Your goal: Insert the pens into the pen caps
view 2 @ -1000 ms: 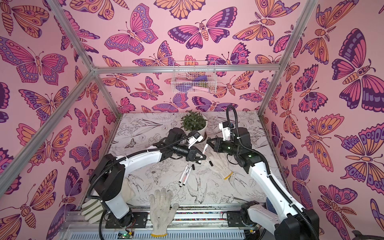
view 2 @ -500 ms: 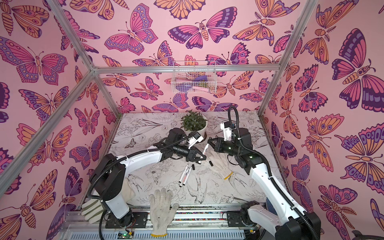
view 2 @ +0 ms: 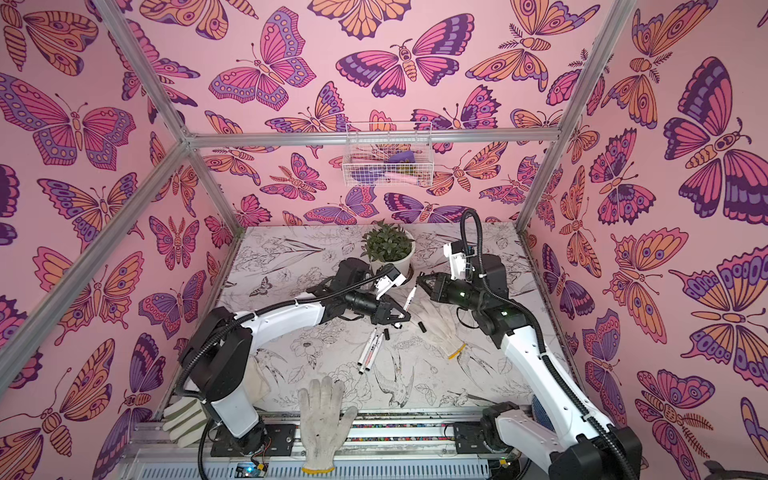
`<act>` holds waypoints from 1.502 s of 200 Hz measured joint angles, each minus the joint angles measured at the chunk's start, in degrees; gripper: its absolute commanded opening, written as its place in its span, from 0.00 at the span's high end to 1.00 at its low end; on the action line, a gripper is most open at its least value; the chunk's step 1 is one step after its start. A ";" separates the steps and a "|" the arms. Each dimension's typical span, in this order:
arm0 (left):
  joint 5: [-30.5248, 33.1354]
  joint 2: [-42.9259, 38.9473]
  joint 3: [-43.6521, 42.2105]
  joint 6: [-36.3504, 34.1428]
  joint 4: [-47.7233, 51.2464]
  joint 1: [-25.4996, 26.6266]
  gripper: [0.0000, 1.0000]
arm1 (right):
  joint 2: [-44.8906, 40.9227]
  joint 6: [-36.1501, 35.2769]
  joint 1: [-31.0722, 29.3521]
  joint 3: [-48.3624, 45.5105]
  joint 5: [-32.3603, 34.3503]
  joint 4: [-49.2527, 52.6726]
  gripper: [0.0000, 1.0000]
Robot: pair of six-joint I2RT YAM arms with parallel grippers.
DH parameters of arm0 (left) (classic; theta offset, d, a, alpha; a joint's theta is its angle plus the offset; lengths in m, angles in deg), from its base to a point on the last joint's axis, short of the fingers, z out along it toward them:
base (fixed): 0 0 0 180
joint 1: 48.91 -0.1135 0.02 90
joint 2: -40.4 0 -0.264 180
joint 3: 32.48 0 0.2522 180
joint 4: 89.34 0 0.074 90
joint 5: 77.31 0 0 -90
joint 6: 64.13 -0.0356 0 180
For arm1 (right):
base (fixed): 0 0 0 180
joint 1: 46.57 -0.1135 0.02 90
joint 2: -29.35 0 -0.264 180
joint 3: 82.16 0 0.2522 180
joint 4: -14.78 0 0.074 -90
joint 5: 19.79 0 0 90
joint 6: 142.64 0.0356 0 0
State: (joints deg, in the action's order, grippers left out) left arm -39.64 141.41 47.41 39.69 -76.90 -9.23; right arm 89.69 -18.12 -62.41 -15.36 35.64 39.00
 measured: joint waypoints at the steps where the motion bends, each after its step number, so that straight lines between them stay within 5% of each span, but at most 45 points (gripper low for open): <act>1: 0.13 0.00 -0.07 0.00 0.09 -0.02 1.00 | -0.04 0.00 0.00 0.07 -0.07 -0.02 1.00; 300: 7.32 -6.10 -1.11 -2.45 4.85 2.34 1.00 | 5.03 -0.44 -0.11 1.60 -2.60 2.43 1.00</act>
State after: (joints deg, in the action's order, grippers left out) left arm -32.32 135.31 46.29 37.24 -72.04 -6.89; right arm 94.72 -18.55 -62.52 -13.77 33.04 41.42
